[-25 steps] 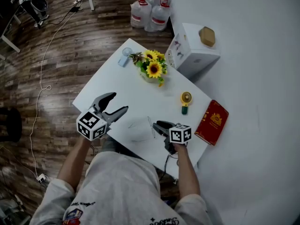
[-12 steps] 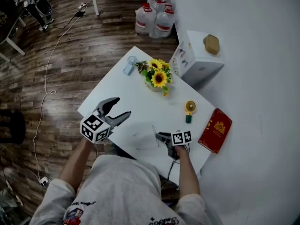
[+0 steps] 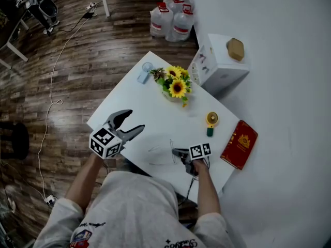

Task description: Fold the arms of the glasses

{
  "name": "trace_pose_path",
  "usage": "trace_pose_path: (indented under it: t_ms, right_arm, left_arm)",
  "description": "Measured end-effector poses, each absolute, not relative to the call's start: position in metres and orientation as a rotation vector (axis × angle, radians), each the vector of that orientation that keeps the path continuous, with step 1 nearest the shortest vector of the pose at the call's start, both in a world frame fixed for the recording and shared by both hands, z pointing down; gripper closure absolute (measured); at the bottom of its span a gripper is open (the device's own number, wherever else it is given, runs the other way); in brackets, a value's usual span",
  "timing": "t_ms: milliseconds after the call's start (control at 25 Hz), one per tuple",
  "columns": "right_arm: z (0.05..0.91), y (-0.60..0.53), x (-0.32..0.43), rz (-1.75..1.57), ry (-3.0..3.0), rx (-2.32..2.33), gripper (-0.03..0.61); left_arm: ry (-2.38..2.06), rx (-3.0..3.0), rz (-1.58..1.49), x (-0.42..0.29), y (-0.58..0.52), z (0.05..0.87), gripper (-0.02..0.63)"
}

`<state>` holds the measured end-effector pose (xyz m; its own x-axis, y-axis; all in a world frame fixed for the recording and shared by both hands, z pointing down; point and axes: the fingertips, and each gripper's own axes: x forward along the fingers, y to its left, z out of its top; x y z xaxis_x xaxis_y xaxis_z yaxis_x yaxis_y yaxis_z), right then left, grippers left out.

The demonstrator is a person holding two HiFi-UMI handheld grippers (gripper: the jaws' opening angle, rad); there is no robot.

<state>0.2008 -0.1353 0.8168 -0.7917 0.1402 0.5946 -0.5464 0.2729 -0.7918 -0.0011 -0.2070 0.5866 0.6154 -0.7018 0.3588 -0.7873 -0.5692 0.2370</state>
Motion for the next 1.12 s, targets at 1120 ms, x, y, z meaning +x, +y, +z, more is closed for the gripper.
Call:
trace_pose_path:
  t_ms: [1120]
  right_arm:
    - [0.704,-0.214,0.224,1.663,-2.168,0.868,0.560]
  left_arm:
    - [-1.046,2.452,0.208,0.013,-0.224,0.604,0.311]
